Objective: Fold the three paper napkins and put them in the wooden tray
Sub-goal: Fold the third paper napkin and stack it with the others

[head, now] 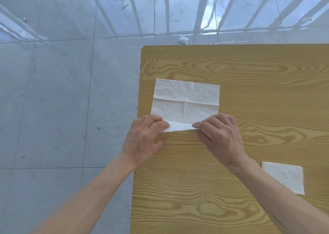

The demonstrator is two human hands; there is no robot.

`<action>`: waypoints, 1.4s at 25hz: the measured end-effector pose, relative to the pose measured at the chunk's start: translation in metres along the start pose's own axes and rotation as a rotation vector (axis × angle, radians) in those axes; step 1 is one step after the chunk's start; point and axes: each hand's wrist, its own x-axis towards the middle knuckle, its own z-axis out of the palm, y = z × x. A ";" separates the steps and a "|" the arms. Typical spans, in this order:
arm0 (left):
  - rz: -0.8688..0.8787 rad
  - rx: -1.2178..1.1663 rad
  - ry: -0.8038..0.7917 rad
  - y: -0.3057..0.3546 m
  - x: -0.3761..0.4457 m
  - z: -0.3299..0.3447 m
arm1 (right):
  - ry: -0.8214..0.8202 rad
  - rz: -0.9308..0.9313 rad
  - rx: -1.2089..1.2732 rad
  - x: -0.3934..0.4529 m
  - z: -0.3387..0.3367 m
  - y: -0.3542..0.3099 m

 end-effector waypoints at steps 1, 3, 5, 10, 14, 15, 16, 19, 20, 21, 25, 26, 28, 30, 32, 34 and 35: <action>-0.026 -0.026 0.037 0.003 0.001 0.001 | -0.017 0.013 0.015 -0.001 -0.003 0.000; -0.078 -0.112 0.079 0.005 0.004 -0.003 | -0.050 0.067 0.048 -0.005 -0.009 0.002; -0.127 -0.227 0.075 0.003 0.003 -0.007 | -0.074 0.159 0.102 -0.010 -0.016 0.006; -0.250 -0.409 0.009 0.002 -0.008 -0.011 | -0.105 0.311 0.240 -0.026 -0.027 0.004; -0.360 -0.479 0.013 0.002 -0.009 -0.010 | -0.119 0.464 0.343 -0.025 -0.023 0.004; -0.383 -0.489 0.029 0.002 -0.007 -0.010 | -0.118 0.527 0.380 -0.023 -0.021 0.005; -0.409 -0.496 0.044 0.001 -0.005 -0.010 | -0.116 0.583 0.411 -0.020 -0.018 0.006; -0.492 -0.485 0.070 -0.006 0.000 -0.009 | -0.120 0.664 0.411 -0.011 -0.011 0.007; -0.518 -0.472 0.072 -0.008 0.002 -0.008 | -0.122 0.662 0.380 -0.009 -0.009 0.007; -0.537 -0.461 0.079 -0.010 0.003 -0.008 | -0.126 0.653 0.348 -0.007 -0.008 0.008; -0.544 -0.423 0.095 -0.017 0.011 -0.007 | -0.162 0.648 0.286 -0.002 -0.003 0.009; -0.545 -0.405 0.093 -0.017 0.013 -0.006 | -0.169 0.650 0.275 -0.001 -0.002 0.010; -0.544 -0.354 0.095 -0.018 0.014 -0.003 | -0.169 0.646 0.263 -0.001 -0.001 0.011; -0.527 -0.285 0.105 -0.019 0.014 -0.002 | -0.156 0.637 0.258 -0.001 0.000 0.013; -0.501 -0.215 0.119 -0.018 0.014 -0.001 | -0.138 0.629 0.244 -0.001 0.000 0.014; -0.481 -0.168 0.128 -0.017 0.015 -0.001 | -0.120 0.625 0.217 0.000 0.001 0.016; -0.472 -0.154 0.129 -0.017 0.015 -0.001 | -0.116 0.620 0.203 0.000 0.002 0.016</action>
